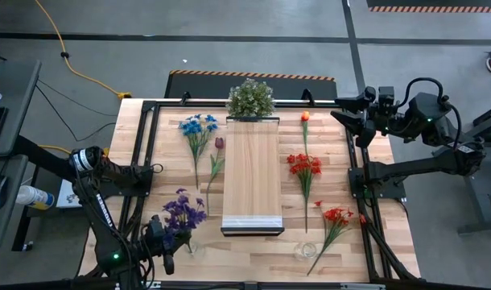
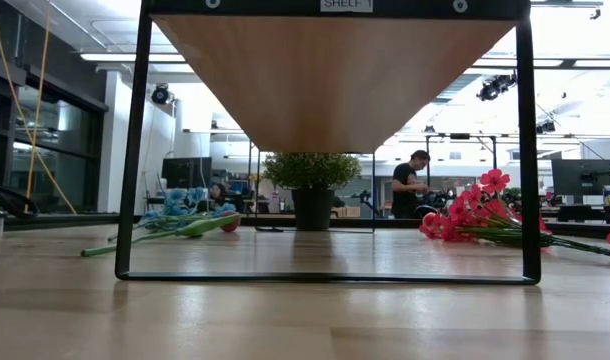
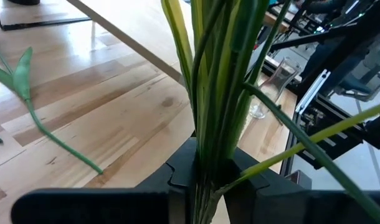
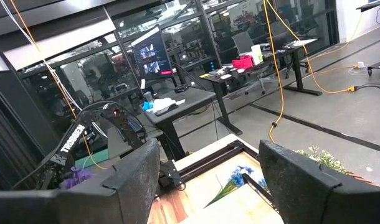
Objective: Pick and place flowers into a vace then onto a shelf
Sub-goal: Put the purple flowers into the left transparent vase
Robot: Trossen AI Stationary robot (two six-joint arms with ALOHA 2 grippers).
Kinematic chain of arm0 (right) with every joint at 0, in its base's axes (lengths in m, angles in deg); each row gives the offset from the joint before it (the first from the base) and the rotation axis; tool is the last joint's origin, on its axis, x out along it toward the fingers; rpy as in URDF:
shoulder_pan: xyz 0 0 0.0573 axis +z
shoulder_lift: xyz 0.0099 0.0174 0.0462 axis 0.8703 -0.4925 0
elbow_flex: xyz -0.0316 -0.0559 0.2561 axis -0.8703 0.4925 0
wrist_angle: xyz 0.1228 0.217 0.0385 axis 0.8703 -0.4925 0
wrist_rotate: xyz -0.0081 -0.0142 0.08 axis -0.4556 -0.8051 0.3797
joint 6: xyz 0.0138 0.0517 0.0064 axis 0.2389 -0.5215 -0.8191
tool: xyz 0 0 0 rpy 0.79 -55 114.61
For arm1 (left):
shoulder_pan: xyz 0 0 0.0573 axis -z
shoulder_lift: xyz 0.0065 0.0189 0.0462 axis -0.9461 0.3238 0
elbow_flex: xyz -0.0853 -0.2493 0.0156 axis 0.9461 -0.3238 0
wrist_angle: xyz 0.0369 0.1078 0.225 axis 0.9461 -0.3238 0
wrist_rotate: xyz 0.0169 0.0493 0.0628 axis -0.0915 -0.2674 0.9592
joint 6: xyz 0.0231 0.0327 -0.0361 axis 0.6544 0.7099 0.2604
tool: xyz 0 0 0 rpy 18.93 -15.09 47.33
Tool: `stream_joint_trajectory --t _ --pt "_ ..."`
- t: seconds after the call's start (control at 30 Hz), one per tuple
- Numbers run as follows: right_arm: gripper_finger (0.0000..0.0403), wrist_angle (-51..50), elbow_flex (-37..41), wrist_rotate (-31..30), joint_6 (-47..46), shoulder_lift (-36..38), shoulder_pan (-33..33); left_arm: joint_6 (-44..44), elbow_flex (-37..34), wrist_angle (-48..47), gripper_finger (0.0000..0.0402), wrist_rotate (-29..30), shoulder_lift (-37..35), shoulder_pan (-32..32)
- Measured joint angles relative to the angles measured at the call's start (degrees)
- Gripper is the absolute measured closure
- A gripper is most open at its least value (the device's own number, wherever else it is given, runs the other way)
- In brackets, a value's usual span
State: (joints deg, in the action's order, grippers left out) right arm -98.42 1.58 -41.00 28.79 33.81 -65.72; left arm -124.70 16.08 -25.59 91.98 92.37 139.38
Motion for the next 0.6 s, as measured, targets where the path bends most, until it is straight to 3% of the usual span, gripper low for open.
stream_joint_trajectory --t 0.6 --pt "0.0141 0.43 0.00 0.00 -0.01 -3.36 -0.01 1.51 0.00 0.08 0.0305 -0.18 0.00 0.00"
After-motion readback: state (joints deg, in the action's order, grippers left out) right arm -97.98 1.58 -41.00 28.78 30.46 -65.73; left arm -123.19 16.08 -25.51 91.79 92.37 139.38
